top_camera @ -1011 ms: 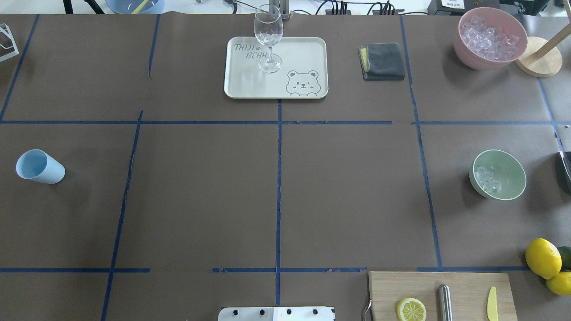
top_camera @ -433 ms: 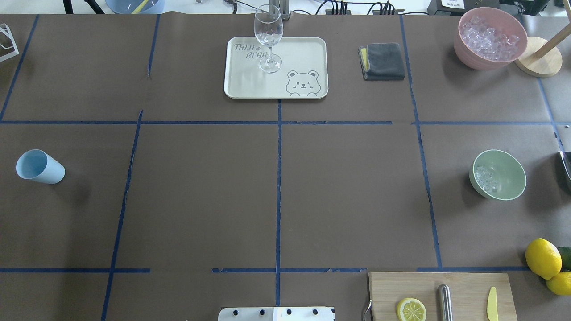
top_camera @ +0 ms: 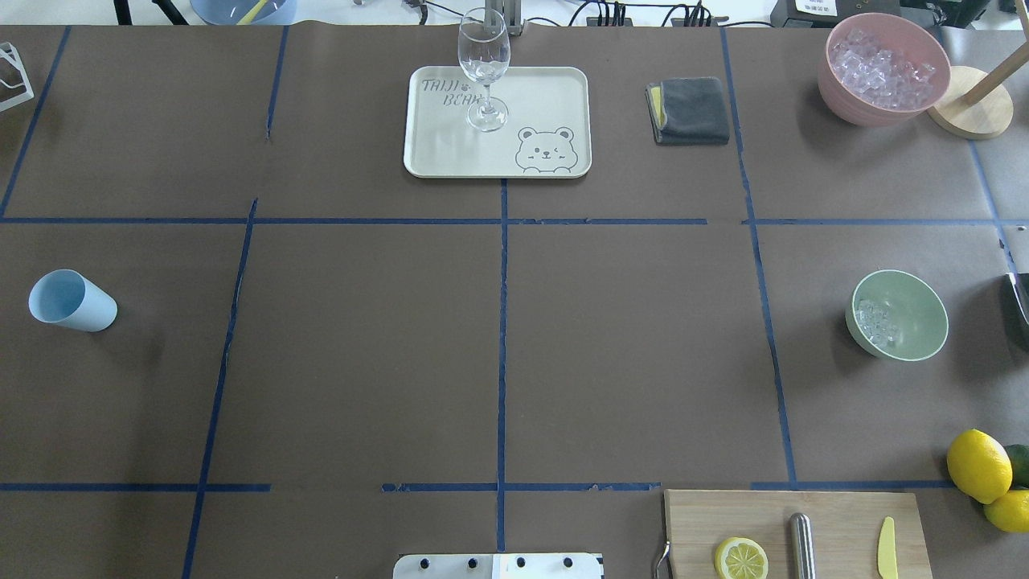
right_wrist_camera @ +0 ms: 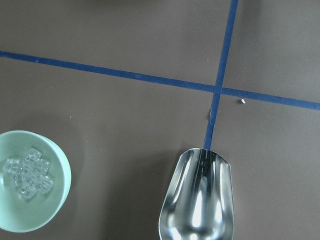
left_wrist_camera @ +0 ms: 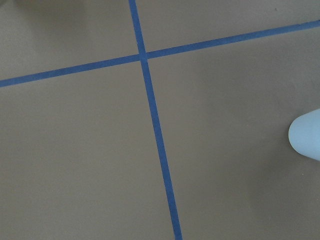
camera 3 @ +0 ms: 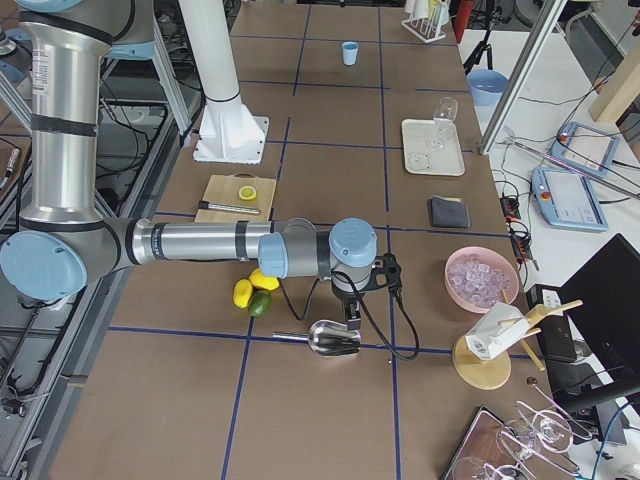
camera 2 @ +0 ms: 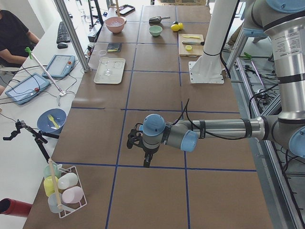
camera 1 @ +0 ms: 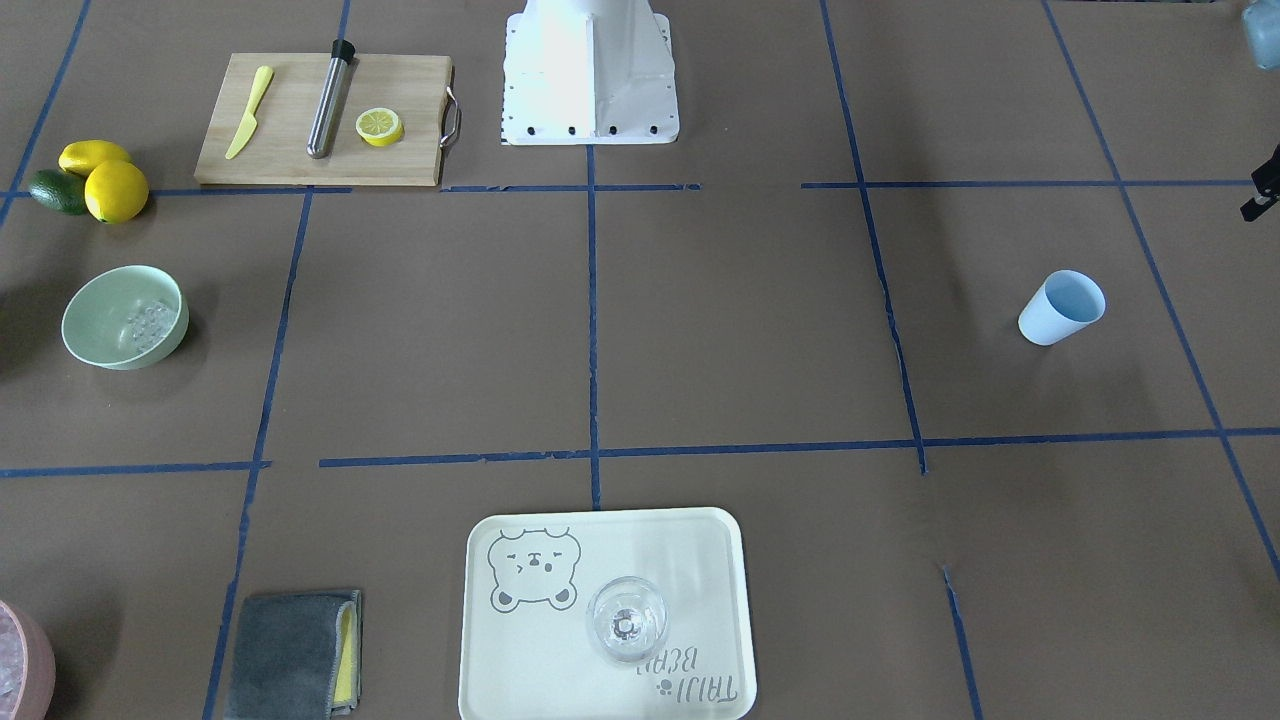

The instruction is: Pour ice into bowl

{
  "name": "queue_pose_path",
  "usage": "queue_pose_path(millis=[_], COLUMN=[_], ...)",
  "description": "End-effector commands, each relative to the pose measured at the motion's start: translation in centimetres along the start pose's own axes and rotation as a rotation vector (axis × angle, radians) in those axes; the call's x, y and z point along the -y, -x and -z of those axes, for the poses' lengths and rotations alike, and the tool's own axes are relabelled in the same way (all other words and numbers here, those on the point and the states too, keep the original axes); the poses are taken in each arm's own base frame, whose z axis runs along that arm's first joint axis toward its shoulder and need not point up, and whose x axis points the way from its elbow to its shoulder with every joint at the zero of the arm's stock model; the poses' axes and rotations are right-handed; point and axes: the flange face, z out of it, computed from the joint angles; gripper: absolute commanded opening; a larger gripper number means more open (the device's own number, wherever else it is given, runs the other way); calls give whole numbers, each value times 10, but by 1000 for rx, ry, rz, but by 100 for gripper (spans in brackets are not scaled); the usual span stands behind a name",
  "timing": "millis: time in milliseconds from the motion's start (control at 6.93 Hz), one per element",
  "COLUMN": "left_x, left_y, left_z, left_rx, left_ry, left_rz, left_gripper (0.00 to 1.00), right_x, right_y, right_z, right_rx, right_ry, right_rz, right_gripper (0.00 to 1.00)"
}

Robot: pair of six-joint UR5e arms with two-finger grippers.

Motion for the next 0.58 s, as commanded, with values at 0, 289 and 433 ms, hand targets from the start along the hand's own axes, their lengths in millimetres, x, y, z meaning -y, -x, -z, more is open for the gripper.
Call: queue_pose_path(millis=[0,289,433], left_x=[30,38,38], left_y=[7,19,22], left_z=[18,38,37], left_rx=[9,19,24], left_ry=[1,-10,-4], left_rz=[7,33,32], left_gripper=[100,100,100], right_x=[-7,-9,-8], right_y=[-14,-16,-16], right_z=[4,5,5], right_rx=[53,51,51], right_ry=[-17,-19,-20], right_rz=[-43,-45,-44], right_gripper=[100,100,100])
